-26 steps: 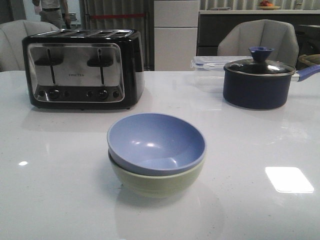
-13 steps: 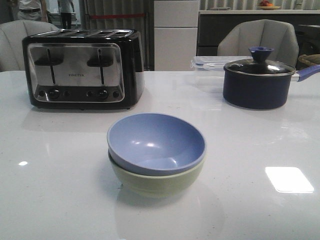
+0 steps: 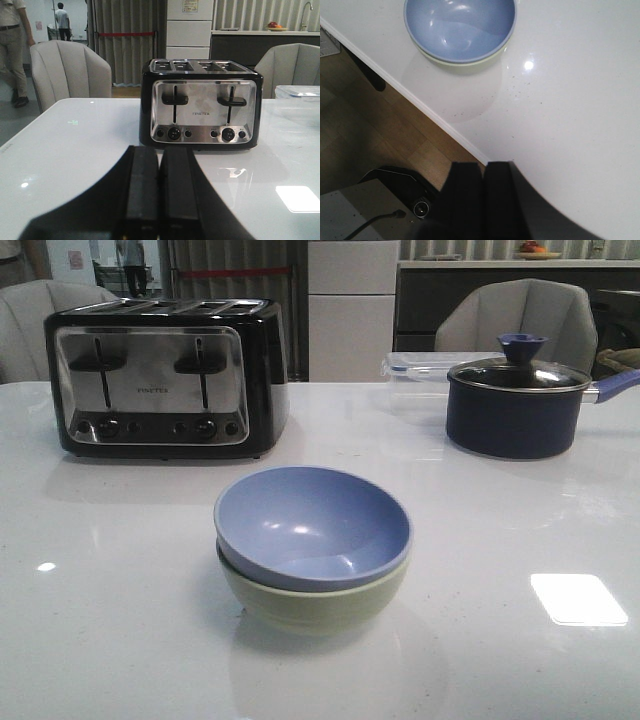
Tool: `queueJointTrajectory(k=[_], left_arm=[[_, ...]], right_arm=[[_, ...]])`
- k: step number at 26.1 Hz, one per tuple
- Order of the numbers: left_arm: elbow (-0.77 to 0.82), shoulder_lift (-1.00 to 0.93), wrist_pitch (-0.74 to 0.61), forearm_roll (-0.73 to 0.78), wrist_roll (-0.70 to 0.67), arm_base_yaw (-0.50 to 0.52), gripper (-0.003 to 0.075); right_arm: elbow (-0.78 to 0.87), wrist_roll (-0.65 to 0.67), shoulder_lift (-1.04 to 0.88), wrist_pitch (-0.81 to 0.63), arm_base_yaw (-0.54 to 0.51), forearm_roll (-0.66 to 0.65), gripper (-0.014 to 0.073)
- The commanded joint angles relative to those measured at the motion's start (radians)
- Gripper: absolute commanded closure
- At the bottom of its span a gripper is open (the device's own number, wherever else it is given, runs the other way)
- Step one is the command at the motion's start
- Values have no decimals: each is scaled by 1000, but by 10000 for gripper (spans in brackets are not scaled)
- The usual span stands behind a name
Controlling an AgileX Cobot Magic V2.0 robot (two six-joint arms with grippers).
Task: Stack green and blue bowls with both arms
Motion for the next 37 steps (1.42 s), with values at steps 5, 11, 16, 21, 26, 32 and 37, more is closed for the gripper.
queueJointTrajectory(k=[5, 11, 16, 21, 26, 32, 37], left_arm=[[3, -21, -95, 0, -6, -4, 627], [3, -21, -95, 0, -6, -4, 627], [3, -21, -95, 0, -6, -4, 627], [3, -19, -95, 0, -6, -4, 627], [3, -19, -94, 0, -6, -4, 627], [3, -19, -94, 0, -6, -4, 627], [3, -19, -94, 0, -6, -4, 627]], right_arm=[[143, 1, -219, -331, -200, -14, 537], [419, 1, -524, -687, -417, -14, 537], [596, 1, -678, -775, -518, -14, 537], [597, 1, -679, -750, -529, -14, 537], [597, 1, -679, -757, -529, -14, 537], [597, 149, -679, -858, -538, -131, 537], [597, 149, -679, -879, -567, -152, 537]])
